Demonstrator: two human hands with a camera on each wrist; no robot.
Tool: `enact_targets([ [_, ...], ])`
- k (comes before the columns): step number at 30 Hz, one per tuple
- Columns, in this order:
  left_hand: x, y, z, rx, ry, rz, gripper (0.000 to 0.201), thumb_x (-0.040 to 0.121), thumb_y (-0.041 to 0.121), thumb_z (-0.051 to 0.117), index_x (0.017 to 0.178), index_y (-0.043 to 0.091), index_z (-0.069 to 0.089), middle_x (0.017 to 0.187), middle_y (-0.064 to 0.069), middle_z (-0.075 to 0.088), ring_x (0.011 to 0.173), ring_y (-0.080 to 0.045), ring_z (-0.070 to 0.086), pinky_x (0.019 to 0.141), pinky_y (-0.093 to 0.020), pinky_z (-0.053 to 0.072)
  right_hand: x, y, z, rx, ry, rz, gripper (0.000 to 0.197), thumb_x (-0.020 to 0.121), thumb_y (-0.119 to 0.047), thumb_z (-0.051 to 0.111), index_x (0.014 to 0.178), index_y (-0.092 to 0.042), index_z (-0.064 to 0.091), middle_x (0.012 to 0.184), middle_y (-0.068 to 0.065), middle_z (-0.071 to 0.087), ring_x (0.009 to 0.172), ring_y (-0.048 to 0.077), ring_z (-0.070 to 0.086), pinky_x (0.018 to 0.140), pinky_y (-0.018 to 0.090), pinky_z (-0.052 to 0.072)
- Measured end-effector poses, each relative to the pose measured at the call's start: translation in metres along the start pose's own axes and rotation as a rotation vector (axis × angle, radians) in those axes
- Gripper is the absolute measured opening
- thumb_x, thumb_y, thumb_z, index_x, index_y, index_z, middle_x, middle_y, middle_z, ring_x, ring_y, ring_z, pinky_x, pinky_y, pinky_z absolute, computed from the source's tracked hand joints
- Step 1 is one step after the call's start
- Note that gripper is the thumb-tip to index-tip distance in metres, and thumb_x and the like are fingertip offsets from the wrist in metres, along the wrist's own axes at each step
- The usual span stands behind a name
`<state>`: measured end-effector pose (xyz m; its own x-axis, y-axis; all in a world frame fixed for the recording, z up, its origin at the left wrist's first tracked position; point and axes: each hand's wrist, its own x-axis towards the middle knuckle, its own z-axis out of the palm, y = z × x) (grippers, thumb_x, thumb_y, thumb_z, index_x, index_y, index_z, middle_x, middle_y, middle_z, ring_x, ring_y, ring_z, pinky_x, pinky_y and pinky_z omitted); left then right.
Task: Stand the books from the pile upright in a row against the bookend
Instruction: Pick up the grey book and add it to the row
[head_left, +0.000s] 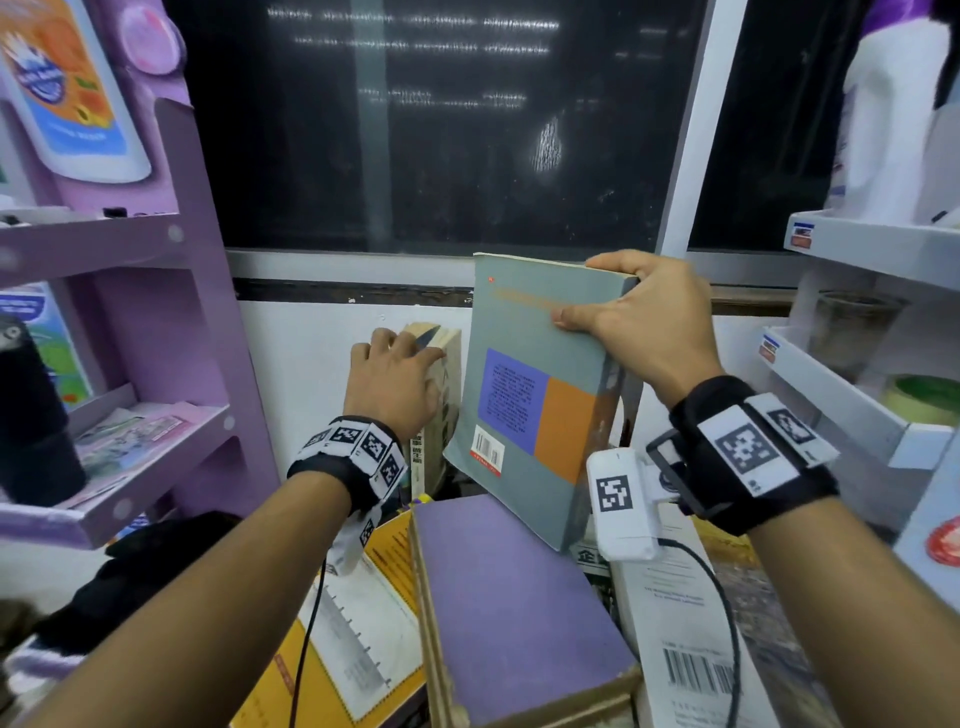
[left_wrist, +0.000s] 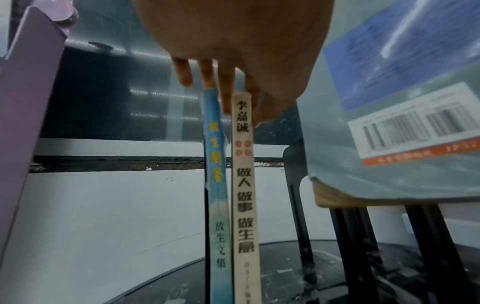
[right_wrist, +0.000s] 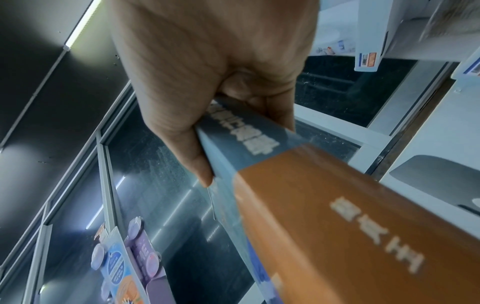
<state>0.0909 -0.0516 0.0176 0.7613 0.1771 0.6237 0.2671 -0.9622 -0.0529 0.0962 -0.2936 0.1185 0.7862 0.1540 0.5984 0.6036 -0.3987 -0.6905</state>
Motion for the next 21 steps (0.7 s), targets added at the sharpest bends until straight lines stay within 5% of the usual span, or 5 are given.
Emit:
enact_targets([
  [5, 0.010, -0.012, 0.002, -0.289, -0.041, -0.074, 0.042, 0.078, 0.017, 0.059, 0.120, 0.022, 0.063, 0.145, 0.000, 0.043, 0.137, -0.024, 0.031, 0.108, -0.040, 0.027, 0.013, -0.006, 0.028, -0.021, 0.005, 0.033, 0.057, 0.065, -0.035, 0.087, 0.116, -0.020, 0.066, 0.104, -0.001, 0.064, 0.095, 0.015, 0.061, 0.075, 0.024, 0.055],
  [9, 0.011, -0.020, 0.005, -0.520, -0.091, -0.139, 0.043, 0.078, 0.010, 0.057, 0.121, 0.014, 0.060, 0.128, -0.006, 0.058, 0.117, -0.026, 0.053, 0.097, -0.033, 0.041, 0.025, -0.009, 0.053, -0.055, 0.012, 0.065, 0.053, 0.064, -0.034, 0.087, 0.111, -0.021, 0.066, 0.094, -0.003, 0.063, 0.093, 0.017, 0.063, 0.082, 0.034, 0.057],
  [16, 0.007, -0.036, 0.013, -0.654, -0.092, -0.044, 0.051, 0.076, 0.012, 0.070, 0.126, 0.015, 0.058, 0.132, 0.000, 0.057, 0.121, -0.019, 0.052, 0.099, -0.022, 0.036, 0.046, -0.009, 0.087, -0.130, 0.007, 0.100, 0.040, 0.070, -0.029, 0.083, 0.106, -0.019, 0.067, 0.087, -0.004, 0.057, 0.089, 0.016, 0.055, 0.076, 0.027, 0.051],
  [21, 0.006, -0.052, 0.025, -0.719, -0.108, 0.052, 0.059, 0.075, 0.013, 0.078, 0.130, 0.015, 0.056, 0.138, 0.003, 0.052, 0.128, -0.012, 0.045, 0.099, -0.002, 0.021, 0.050, -0.002, 0.111, -0.156, 0.001, 0.127, 0.056, 0.072, -0.031, 0.081, 0.124, -0.020, 0.062, 0.111, 0.005, 0.068, 0.107, 0.025, 0.060, 0.085, 0.026, 0.047],
])
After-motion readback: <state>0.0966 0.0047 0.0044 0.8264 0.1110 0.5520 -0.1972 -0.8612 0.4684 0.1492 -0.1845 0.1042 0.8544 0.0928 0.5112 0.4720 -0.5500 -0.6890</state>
